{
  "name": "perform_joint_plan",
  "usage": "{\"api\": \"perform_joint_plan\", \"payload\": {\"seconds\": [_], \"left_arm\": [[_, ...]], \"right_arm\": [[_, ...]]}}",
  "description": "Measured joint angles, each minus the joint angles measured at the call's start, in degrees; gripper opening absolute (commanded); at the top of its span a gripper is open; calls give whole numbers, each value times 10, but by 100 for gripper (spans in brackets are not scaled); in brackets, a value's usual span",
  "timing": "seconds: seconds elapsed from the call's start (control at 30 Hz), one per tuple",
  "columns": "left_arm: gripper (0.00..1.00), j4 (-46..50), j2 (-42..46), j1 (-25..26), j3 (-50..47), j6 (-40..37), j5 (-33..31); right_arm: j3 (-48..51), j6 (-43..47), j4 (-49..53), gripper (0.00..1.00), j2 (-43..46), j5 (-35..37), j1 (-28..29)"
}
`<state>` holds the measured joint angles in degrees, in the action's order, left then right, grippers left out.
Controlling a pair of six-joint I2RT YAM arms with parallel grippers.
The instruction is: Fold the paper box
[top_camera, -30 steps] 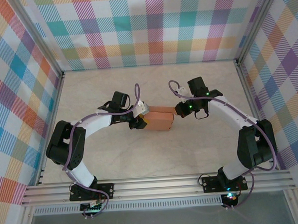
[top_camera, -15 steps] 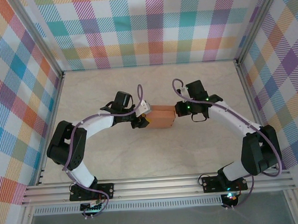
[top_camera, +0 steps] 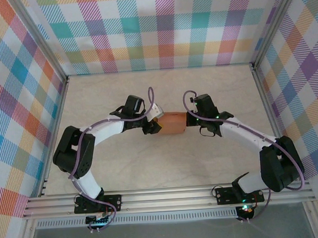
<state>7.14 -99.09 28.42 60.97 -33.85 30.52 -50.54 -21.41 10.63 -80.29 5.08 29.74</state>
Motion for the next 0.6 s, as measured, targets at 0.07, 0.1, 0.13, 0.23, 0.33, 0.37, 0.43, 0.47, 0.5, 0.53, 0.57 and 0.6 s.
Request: {"api": "perform_joint_plan", "payload": {"seconds": [0.07,0.1,0.13,0.23,0.33,0.37,0.43,0.47,0.5,0.53,0.57,0.6], "left_arm": [[30,2,-3,0,4,2,0],[31,2,-3,0,5,3,-1],[32,3,-3,0,5,4,-2],[41,3,-3,0,5,7,-2],[43,4,-3,0,7,7,-2],[43,4,-4,0,8,7,-3],[43,4,-7,0,9,7,-4],[43,4,-8,0,9,8,-4],[43,4,-8,0,9,9,-4],[43,4,-9,0,10,9,-5],[43,4,-9,1,10,9,-5],[43,5,-9,1,11,9,-6]], "right_arm": [[14,0,-21,0,0,4,3],[20,1,-30,0,0,5,3],[23,3,-34,0,0,6,4],[24,9,-38,0,0,12,6],[20,9,-30,0,0,16,7],[14,9,-20,0,0,16,7],[-3,9,5,0,-2,16,7],[-11,9,15,0,-5,17,7],[-16,8,22,0,-7,18,7],[-20,8,28,0,-9,19,7],[-24,8,35,0,-10,19,7],[-26,8,40,0,-10,19,7]]}}
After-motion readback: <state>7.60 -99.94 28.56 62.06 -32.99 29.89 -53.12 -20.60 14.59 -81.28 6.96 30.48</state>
